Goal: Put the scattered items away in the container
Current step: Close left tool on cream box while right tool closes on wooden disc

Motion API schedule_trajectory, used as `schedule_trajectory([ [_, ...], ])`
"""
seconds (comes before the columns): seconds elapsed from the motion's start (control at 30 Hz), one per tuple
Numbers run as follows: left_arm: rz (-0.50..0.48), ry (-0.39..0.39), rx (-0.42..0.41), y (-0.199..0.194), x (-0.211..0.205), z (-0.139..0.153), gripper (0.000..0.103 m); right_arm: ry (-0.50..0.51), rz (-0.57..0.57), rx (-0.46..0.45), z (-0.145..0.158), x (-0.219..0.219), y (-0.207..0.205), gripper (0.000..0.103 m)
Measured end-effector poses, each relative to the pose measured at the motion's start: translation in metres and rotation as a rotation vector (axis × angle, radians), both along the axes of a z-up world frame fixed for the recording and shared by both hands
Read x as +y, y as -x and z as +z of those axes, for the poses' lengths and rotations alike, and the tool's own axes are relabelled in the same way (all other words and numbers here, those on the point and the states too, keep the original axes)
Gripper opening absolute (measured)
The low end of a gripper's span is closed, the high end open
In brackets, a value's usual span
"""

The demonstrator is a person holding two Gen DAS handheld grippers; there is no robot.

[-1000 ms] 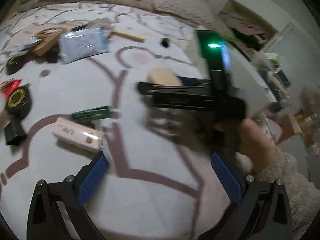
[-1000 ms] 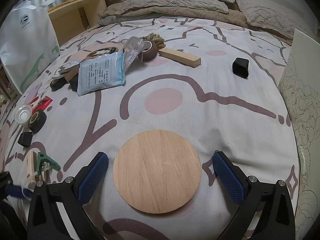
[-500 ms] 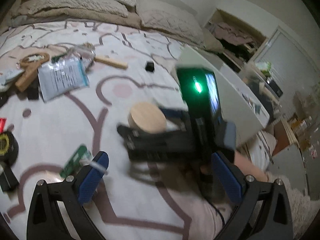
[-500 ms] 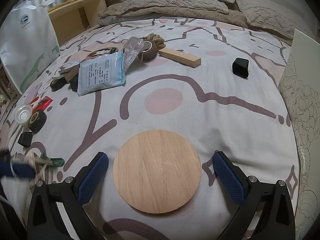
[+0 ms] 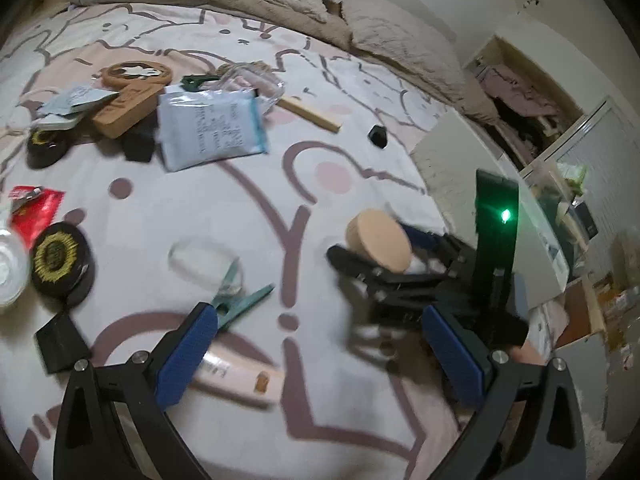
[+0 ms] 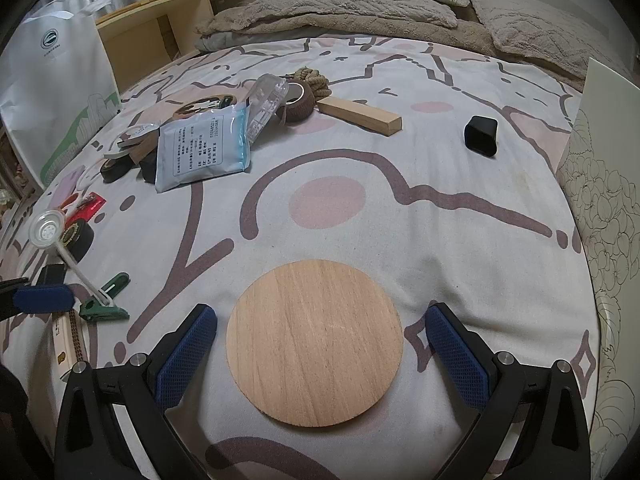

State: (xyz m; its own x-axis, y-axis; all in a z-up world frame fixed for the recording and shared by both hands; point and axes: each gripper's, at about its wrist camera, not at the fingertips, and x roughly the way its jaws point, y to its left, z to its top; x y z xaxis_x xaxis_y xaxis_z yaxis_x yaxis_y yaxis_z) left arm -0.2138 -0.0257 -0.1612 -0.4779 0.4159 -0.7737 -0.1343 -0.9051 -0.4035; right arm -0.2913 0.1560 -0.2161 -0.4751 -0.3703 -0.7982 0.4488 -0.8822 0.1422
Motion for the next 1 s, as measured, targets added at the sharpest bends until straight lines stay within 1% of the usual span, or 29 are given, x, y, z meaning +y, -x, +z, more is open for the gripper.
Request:
schedule_trajectory([
  [0.07, 0.007, 0.122, 0.045, -0.010, 0.003, 0.004, 0.103, -0.001, 0.000, 0.000, 0.000, 0.000, 0.000, 0.103],
  [0.13, 0.001, 0.283, 0.097, -0.019, 0.010, 0.005, 0.103, -0.001, 0.000, 0.000, 0.000, 0.000, 0.000, 0.103],
  [0.17, -0.012, 0.350, 0.112, -0.021, 0.014, 0.003, 0.103, -0.001, 0.000, 0.001, 0.000, 0.000, 0.000, 0.103],
  [0.2, -0.030, 0.400, 0.119, -0.022, 0.017, 0.000, 0.103, -0.001, 0.000, 0.001, 0.000, 0.000, 0.000, 0.103],
  [0.27, -0.063, 0.444, 0.100, -0.020, 0.023, -0.009, 0.103, -0.001, 0.000, 0.001, 0.000, 0.000, 0.000, 0.103],
  [0.3, -0.066, 0.453, 0.082, -0.018, 0.023, -0.014, 0.103, 0.000, 0.000, 0.001, 0.000, 0.000, 0.000, 0.103],
  [0.37, -0.040, 0.471, 0.038, -0.012, 0.023, -0.024, 0.103, 0.001, 0.000, 0.003, 0.000, 0.000, -0.001, 0.103],
  [0.47, -0.013, 0.457, -0.015, -0.008, 0.019, -0.036, 0.103, -0.005, -0.002, 0.019, 0.002, 0.000, -0.002, 0.103],
  [0.57, 0.020, 0.434, -0.016, -0.006, 0.017, -0.036, 0.103, -0.018, -0.007, 0.039, 0.003, -0.001, -0.003, 0.102],
  [0.6, 0.031, 0.422, -0.016, -0.006, 0.015, -0.036, 0.103, -0.016, -0.014, 0.043, 0.004, 0.000, -0.003, 0.098],
  [0.63, 0.045, 0.412, -0.017, -0.007, 0.013, -0.037, 0.101, -0.008, -0.023, 0.048, 0.004, 0.003, -0.003, 0.092],
  [0.67, 0.059, 0.410, -0.017, -0.007, 0.012, -0.037, 0.098, 0.006, -0.034, 0.052, 0.005, 0.006, -0.003, 0.088],
  [0.73, 0.080, 0.415, -0.010, -0.008, 0.012, -0.037, 0.094, 0.051, -0.054, 0.051, 0.006, 0.015, -0.002, 0.081],
  [0.77, 0.086, 0.416, -0.005, -0.009, 0.012, -0.036, 0.091, 0.057, -0.062, 0.051, 0.007, 0.017, -0.002, 0.078],
  [0.83, 0.098, 0.413, 0.006, -0.011, 0.013, -0.035, 0.080, 0.052, -0.074, 0.058, 0.007, 0.017, -0.003, 0.069],
  [0.87, 0.101, 0.411, 0.009, -0.012, 0.014, -0.034, 0.076, 0.048, -0.076, 0.064, 0.007, 0.016, -0.004, 0.069],
  [0.93, 0.109, 0.402, 0.018, -0.012, 0.013, -0.032, 0.059, 0.041, -0.075, 0.072, 0.008, 0.015, -0.004, 0.069],
  [0.97, 0.114, 0.396, 0.021, -0.013, 0.012, -0.031, 0.055, 0.042, -0.075, 0.075, 0.008, 0.014, -0.005, 0.069],
  [1.0, 0.117, 0.388, 0.024, -0.013, 0.011, -0.030, 0.056, 0.044, -0.074, 0.076, 0.008, 0.014, -0.005, 0.069],
])
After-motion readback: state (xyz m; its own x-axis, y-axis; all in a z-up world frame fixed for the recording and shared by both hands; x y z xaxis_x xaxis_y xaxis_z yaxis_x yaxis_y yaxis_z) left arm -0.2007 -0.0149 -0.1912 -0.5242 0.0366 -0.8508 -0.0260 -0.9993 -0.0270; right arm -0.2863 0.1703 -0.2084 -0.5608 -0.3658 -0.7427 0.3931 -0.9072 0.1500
